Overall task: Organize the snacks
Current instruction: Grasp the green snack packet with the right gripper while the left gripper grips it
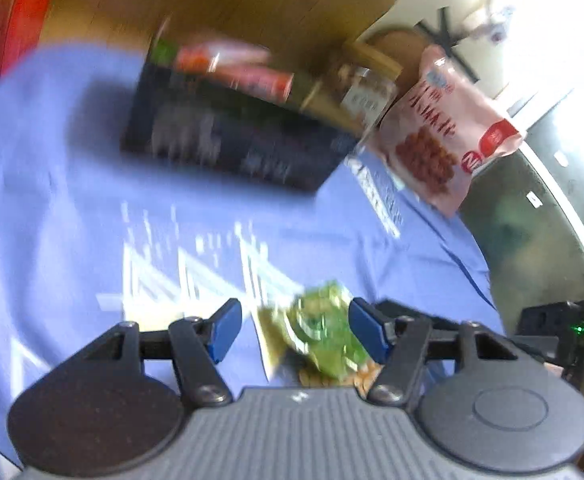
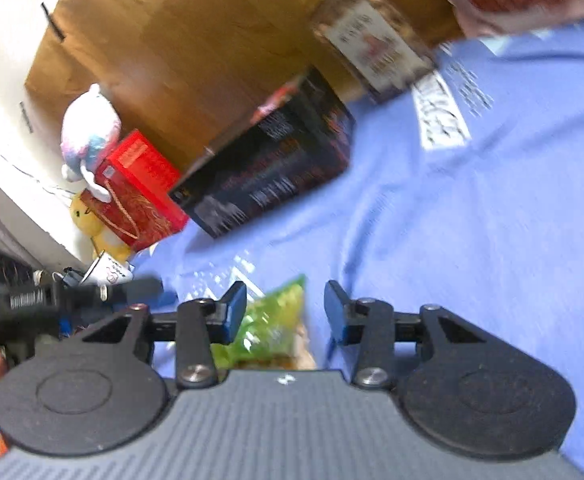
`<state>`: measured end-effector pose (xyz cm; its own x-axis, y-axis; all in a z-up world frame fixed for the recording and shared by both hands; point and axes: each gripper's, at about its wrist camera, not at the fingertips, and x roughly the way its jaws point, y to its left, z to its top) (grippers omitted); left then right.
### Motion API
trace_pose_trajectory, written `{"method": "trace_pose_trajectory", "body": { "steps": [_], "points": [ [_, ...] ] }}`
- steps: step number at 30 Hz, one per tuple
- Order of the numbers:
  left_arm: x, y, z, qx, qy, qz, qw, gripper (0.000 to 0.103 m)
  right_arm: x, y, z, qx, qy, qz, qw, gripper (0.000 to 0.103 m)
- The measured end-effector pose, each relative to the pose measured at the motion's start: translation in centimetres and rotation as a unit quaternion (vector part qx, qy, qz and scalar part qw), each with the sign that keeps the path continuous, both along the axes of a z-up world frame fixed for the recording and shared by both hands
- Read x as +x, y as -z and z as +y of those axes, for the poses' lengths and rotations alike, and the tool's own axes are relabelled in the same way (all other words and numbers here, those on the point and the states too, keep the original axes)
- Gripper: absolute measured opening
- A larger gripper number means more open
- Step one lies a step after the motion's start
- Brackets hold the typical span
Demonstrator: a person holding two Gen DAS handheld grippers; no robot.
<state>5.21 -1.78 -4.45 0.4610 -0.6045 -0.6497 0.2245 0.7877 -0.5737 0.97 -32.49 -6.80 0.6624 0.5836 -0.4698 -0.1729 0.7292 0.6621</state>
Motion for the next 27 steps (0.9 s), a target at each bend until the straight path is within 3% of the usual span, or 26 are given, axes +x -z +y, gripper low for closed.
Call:
{"method": "trace_pose_trajectory", "body": {
  "steps": [3,5,7,10,20,27],
  "points": [
    [0.6,1.5,-0.1,-0.045,-0.012,0.026,0.9986,0.061,0.9,0.0,0.7,0.018,-0.007,0.015,1.000,0.036],
    [0.8,1.8,-0.1,-0.059,-0.017,0.033,0.9975,0.054,1.6,0.1,1.3,0.026,-0.016,0.023,0.999,0.029],
    [0.7,1.9,-0.4,-0.045,-0.027,0.029,0.9982,0.039,2.6,0.2,2.8,0.035,-0.027,0.037,0.998,0.013],
    [0.3,1.8,-0.5,-0.027,-0.035,0.022,0.9988,0.029,2.6,0.4,3.2,0.046,-0.029,0.035,0.998,0.011],
    [1.4,-2.2,1.4,-0.050,-0.056,-0.027,0.9968,0.028,3.3,-3.0,4.3,0.041,-0.028,-0.030,0.998,0.006],
    [7.4,-7.0,1.7,-0.053,-0.076,-0.075,0.9929,0.028,8.4,-6.9,4.5,0.057,-0.022,-0.072,0.996,0.006]
  ]
}}
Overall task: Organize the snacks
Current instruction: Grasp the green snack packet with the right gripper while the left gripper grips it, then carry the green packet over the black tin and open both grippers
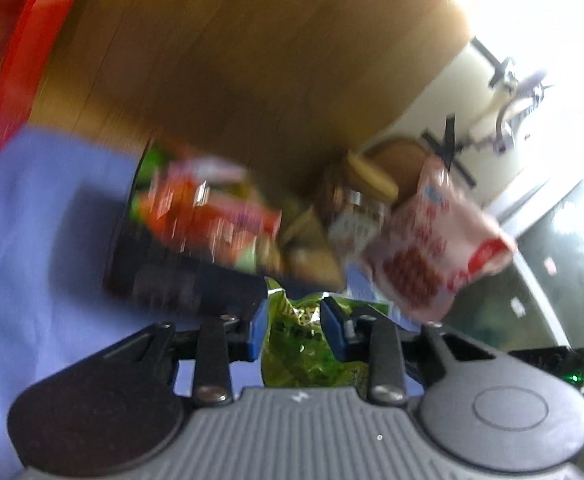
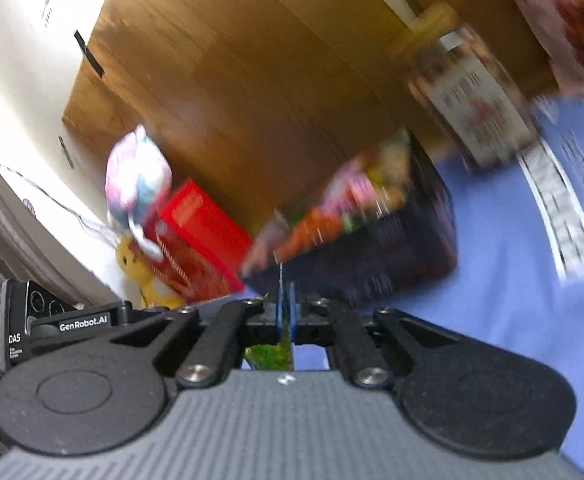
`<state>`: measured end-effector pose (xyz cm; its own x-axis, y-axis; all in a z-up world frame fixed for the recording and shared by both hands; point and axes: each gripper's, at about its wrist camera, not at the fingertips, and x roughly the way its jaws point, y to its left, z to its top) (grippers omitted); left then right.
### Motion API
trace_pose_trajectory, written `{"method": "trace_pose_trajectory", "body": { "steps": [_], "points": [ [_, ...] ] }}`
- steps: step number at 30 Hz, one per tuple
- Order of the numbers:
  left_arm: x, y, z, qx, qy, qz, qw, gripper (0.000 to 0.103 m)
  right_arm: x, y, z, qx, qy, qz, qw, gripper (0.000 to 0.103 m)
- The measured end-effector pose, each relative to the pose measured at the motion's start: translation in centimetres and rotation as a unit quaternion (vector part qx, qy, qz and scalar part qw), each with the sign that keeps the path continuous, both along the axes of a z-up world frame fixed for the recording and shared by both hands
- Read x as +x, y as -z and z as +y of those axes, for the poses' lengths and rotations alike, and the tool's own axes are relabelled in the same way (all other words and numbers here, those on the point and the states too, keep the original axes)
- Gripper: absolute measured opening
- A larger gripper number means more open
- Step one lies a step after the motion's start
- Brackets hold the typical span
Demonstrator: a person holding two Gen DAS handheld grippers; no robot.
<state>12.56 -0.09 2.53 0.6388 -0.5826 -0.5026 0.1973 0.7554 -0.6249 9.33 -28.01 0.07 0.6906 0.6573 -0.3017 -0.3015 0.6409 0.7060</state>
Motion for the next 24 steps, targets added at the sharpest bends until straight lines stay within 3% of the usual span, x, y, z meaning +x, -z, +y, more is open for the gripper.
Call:
{"method": "trace_pose_trajectory", "body": {
  "steps": [5,11,12,15,18,24],
  "points": [
    [5.2,-1.3,-1.0,0.017,-0.010,-0.019,0.9996,0.028,5.5,-2.5,0.4,-0.029,0.012,-0.039,0.999,0.006],
    [9.8,1.1,-2.6,0.051,-0.019,0.004,0.9985,0.029,10.5,-0.6,1.9,-0.133,0.019,-0.051,0.990,0.011],
    [10.1,1.6,-2.8,0.050,-0.017,0.009,0.9986,0.029,10.8,-0.3,2.4,-0.165,0.019,-0.059,0.984,0.015],
    [10.2,2.4,-3.1,0.049,-0.009,0.012,0.9987,0.029,10.4,0.2,3.4,-0.238,0.050,-0.091,0.966,0.061],
    [9.2,2.2,-3.1,0.054,-0.016,0.007,0.9984,0.031,8.9,-0.3,2.4,-0.226,0.090,-0.117,0.963,0.061],
    [3.7,-0.6,-1.1,0.040,-0.024,-0.032,0.9984,0.034,3.2,-1.1,-1.0,-0.157,0.096,-0.108,0.977,0.061]
  ]
}}
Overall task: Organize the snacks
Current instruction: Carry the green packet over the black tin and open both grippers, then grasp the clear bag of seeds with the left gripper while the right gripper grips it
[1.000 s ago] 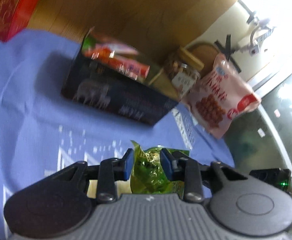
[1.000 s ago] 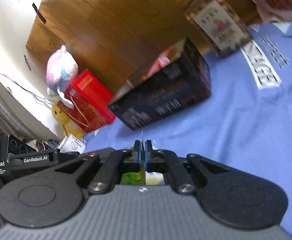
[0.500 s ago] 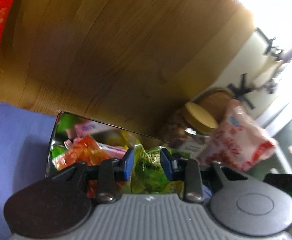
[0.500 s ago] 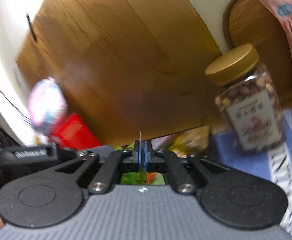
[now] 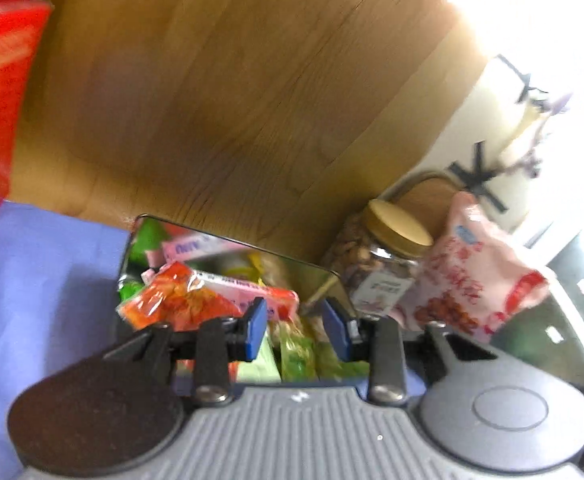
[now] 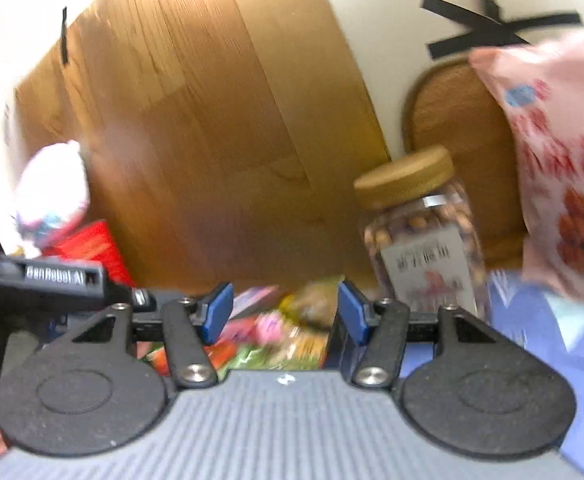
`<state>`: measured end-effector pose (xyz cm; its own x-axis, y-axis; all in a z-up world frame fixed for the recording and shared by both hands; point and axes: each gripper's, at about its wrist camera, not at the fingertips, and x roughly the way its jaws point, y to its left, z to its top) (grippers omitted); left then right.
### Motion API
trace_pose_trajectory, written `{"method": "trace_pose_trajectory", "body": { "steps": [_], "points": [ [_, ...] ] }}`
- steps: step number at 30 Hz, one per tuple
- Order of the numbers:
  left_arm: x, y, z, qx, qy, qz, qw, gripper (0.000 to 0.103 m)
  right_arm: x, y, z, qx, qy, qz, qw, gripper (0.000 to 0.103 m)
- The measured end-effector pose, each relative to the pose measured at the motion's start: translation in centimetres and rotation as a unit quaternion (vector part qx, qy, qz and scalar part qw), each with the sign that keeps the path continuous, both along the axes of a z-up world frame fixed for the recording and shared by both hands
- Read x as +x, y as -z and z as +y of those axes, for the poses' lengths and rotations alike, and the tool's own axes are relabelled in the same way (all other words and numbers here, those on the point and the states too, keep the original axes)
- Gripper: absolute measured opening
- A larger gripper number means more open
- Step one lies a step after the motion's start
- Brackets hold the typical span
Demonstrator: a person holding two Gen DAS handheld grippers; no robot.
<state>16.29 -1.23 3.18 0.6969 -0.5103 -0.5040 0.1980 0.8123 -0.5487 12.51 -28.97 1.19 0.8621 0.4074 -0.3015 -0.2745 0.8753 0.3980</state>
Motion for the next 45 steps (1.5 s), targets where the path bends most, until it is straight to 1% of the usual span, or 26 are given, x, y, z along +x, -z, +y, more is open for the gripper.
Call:
{"method": "trace_pose_trajectory", "body": {
  "steps": [4,7,9,11,13,15,18,19,20,21,22,25,27,29,30,31,33,34,35,36,38,39,40,41,43,45],
  "points": [
    [-6.0,0.7,0.4,0.007,0.036,0.008,0.9993,0.036,-5.5,1.9,-2.3,0.056,-0.019,0.058,0.997,0.060],
    [-9.6,3.0,0.0,0.009,0.076,0.040,0.9962,0.041,-10.4,4.3,-3.3,0.090,-0.021,0.106,0.990,0.060],
    [-11.4,4.7,-0.3,0.001,0.103,0.067,0.9924,0.041,-13.6,5.8,-3.7,0.115,-0.022,0.134,0.984,0.058],
    [-12.6,5.9,-0.4,-0.005,0.118,0.080,0.9898,0.045,-16.0,6.9,-3.6,0.133,-0.021,0.157,0.978,0.055],
    [-13.3,6.9,-0.5,-0.008,0.123,0.089,0.9883,0.055,-17.7,7.1,-3.7,0.139,-0.021,0.168,0.976,0.054],
    [-13.7,7.7,-0.5,-0.019,0.133,0.101,0.9858,0.056,-18.6,7.3,-3.3,0.139,-0.023,0.172,0.975,0.053],
    [-13.5,9.5,-1.1,-0.044,0.149,0.127,0.9796,0.058,-18.4,7.3,-2.8,0.152,-0.030,0.173,0.973,0.051],
    [-13.8,9.7,-1.2,-0.050,0.143,0.116,0.9816,0.059,-18.0,7.6,-2.5,0.170,-0.041,0.180,0.968,0.045],
    [-14.1,9.7,-1.3,-0.048,0.141,0.112,0.9826,0.059,-17.8,8.0,-2.3,0.181,-0.042,0.183,0.965,0.042],
    [-14.2,9.7,-1.3,-0.047,0.136,0.111,0.9833,0.057,-17.9,8.1,-1.9,0.173,-0.039,0.180,0.967,0.040],
    [-14.3,9.8,-1.2,-0.051,0.133,0.112,0.9834,0.057,-18.0,8.0,-1.4,0.165,-0.040,0.176,0.969,0.040],
    [-14.4,10.2,-0.8,-0.071,0.125,0.116,0.9827,0.056,-17.9,8.0,-1.0,0.172,-0.040,0.177,0.968,0.040],
    [-14.6,10.3,-0.7,-0.077,0.123,0.118,0.9824,0.056,-18.2,7.6,-0.7,0.150,-0.039,0.167,0.974,0.039],
    [-14.8,10.3,-0.7,-0.079,0.120,0.119,0.9825,0.057,-18.6,6.3,0.3,0.088,-0.042,0.135,0.986,0.039],
    [-15.0,10.3,-0.7,-0.083,0.116,0.121,0.9824,0.057,-18.7,5.9,0.7,0.070,-0.045,0.122,0.989,0.039],
    [-15.1,10.4,-0.5,-0.088,0.113,0.123,0.9821,0.057,-18.6,5.7,0.9,0.067,-0.048,0.113,0.990,0.039],
    [-15.1,10.6,-0.1,-0.097,0.107,0.124,0.9817,0.055,-18.2,5.6,0.8,0.083,-0.058,0.102,0.990,0.040],
    [-15.1,10.8,0.2,-0.106,0.107,0.126,0.9805,0.055,-17.9,5.8,0.8,0.083,-0.061,0.107,0.989,0.041],
    [-15.1,11.0,0.4,-0.114,0.105,0.128,0.9796,0.055,-17.5,6.2,0.8,0.082,-0.061,0.121,0.987,0.042],
    [-15.0,11.1,0.6,-0.119,0.104,0.130,0.9788,0.055,-16.8,7.0,0.8,0.085,-0.065,0.148,0.983,0.041],
    [-15.1,11.0,0.3,-0.115,0.103,0.125,0.9801,0.055,-16.5,8.0,0.4,0.122,-0.070,0.154,0.978,0.042],
    [-15.2,10.8,0.1,-0.107,0.102,0.122,0.9814,0.054,-16.4,8.1,0.3,0.130,-0.070,0.156,0.977,0.038],
    [-15.2,10.6,-0.2,-0.097,0.099,0.121,0.9830,0.052,-16.2,8.1,0.4,0.129,-0.070,0.156,0.977,0.022],
    [-15.2,10.4,-0.3,-0.089,0.096,0.119,0.9842,0.051,-16.1,8.2,0.6,0.127,-0.072,0.157,0.977,0.019],
    [-15.1,9.8,-0.3,-0.078,0.088,0.111,0.9869,0.047,-15.8,8.3,0.6,0.149,-0.079,0.159,0.973,0.018],
    [-14.7,9.0,0.0,-0.082,0.082,0.102,0.9880,0.047,-15.4,7.8,0.8,0.149,-0.078,0.153,0.974,0.018]
  ]
}}
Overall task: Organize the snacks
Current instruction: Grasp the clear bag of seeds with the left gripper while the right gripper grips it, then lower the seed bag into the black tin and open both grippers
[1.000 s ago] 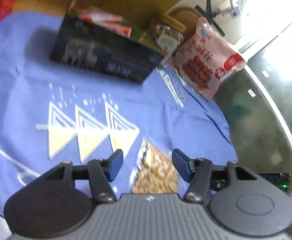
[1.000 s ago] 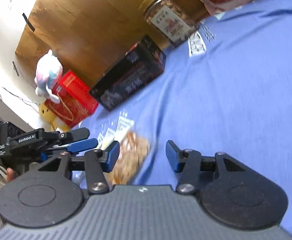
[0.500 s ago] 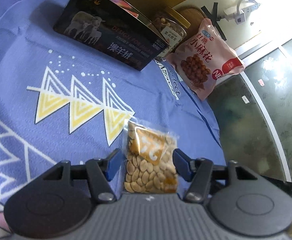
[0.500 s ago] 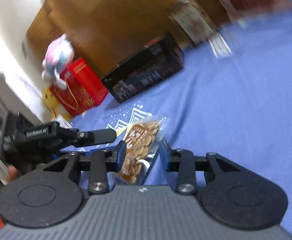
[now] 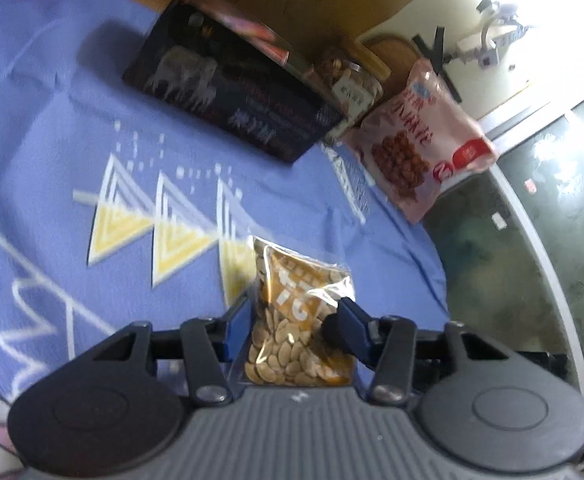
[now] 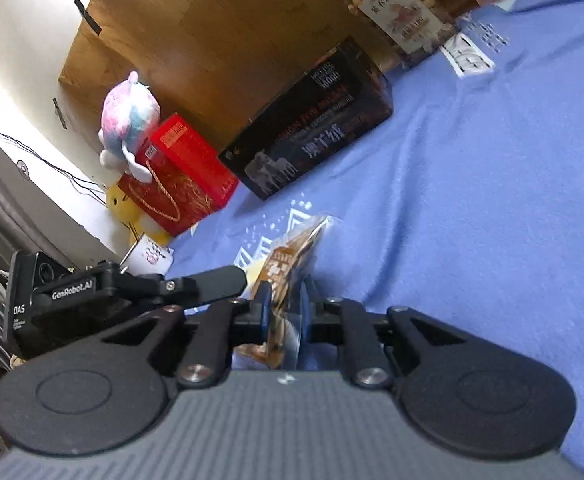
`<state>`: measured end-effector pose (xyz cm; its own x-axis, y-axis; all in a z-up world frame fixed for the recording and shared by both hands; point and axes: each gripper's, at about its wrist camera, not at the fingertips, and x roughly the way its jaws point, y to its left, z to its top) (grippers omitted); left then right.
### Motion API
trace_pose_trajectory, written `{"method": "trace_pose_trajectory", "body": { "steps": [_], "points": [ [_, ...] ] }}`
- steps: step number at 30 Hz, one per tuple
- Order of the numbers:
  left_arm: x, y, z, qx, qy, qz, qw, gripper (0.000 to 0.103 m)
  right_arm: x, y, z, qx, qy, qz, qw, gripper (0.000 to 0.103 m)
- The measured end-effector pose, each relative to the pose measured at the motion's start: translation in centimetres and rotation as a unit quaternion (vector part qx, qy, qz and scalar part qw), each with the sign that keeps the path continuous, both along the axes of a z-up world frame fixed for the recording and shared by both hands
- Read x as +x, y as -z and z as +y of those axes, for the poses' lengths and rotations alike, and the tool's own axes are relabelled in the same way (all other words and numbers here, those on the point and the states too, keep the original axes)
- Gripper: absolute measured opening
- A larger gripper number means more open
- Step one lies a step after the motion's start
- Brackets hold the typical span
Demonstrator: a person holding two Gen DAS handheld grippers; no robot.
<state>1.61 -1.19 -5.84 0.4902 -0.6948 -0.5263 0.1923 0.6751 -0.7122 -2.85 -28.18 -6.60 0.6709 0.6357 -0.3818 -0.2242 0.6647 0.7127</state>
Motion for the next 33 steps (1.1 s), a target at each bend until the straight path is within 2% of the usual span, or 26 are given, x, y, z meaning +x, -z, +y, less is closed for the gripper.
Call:
{"method": "trace_pose_trajectory", "body": {
  "steps": [5,9,12,15,19,23,25,26,28,29,30,33],
  "points": [
    [2.6,-4.3,1.0,0.000,-0.013,-0.051,0.9986,0.046,2.6,-3.3,0.4,0.003,-0.003,-0.037,0.999,0.018],
    [6.4,-8.5,1.4,0.019,-0.034,-0.107,0.9935,0.046,7.2,-6.5,1.0,0.006,-0.015,-0.076,0.997,0.018],
    [10.6,-10.4,1.5,0.033,-0.051,-0.127,0.9900,0.046,11.7,-8.6,1.6,-0.002,-0.024,-0.103,0.994,0.018],
    [14.6,-10.5,1.3,0.048,-0.060,-0.126,0.9890,0.046,16.4,-9.4,1.5,0.000,-0.025,-0.105,0.994,0.018],
    [18.5,-8.3,0.8,0.067,-0.063,-0.095,0.9912,0.046,21.4,-8.2,1.5,-0.010,-0.026,-0.086,0.996,0.018],
    [20.4,-5.5,0.4,0.091,-0.059,-0.061,0.9922,0.046,23.3,-6.3,2.5,-0.062,-0.033,-0.072,0.995,0.019],
    [20.4,-4.9,0.3,0.097,-0.055,-0.066,0.9916,0.046,23.5,-5.6,3.3,-0.102,-0.035,-0.067,0.992,0.020],
    [20.3,-5.0,0.1,0.101,-0.058,-0.067,0.9909,0.048,23.1,-5.8,4.0,-0.142,-0.030,-0.085,0.986,0.024],
    [20.1,-5.3,0.3,0.098,-0.068,-0.070,0.9904,0.049,22.3,-6.3,5.3,-0.219,-0.005,-0.116,0.969,0.052],
    [19.9,-5.6,0.4,0.097,-0.072,-0.073,0.9900,0.048,21.8,-6.6,5.6,-0.244,0.009,-0.135,0.960,0.058],
    [19.8,-6.0,0.4,0.101,-0.078,-0.078,0.9887,0.048,21.3,-6.8,5.5,-0.251,0.022,-0.149,0.956,0.063],
    [18.1,-7.2,0.4,0.126,-0.096,-0.100,0.9822,0.048,20.0,-7.1,4.1,-0.224,0.047,-0.148,0.962,0.063]
  ]
}}
